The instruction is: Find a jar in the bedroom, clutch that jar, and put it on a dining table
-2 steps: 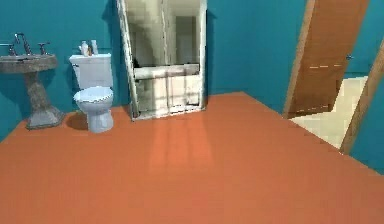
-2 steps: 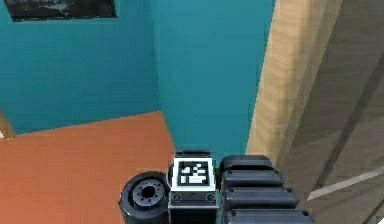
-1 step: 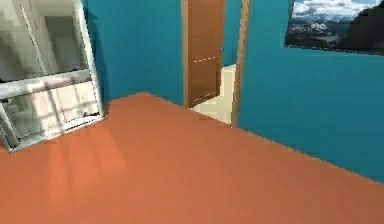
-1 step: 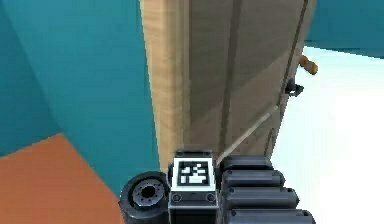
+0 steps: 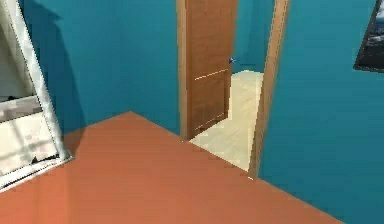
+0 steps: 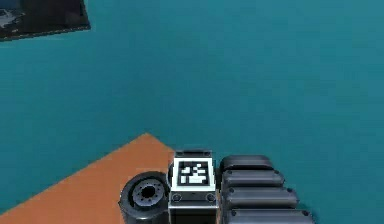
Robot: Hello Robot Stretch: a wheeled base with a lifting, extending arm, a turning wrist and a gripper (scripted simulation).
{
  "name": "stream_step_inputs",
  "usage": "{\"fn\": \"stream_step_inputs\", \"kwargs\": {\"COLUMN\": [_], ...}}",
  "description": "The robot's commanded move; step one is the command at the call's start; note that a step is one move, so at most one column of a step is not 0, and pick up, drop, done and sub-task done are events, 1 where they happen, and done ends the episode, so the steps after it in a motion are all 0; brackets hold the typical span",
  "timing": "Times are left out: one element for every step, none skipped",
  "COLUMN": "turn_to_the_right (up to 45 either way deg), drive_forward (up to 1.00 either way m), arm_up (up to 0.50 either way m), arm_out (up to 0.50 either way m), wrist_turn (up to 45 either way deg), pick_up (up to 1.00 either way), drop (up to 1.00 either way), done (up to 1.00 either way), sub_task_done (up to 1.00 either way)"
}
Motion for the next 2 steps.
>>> {"fn": "stream_step_inputs", "kwargs": {"turn_to_the_right": [3.0,0.0], "drive_forward": [0.00,1.00], "arm_up": [0.00,0.00], "arm_out": [0.00,0.00], "wrist_turn": [0.0,0.0], "pick_up": [0.00,0.00], "drop": [0.00,0.00], "done": [0.00,0.00], "sub_task_done": [0.00,0.00]}}
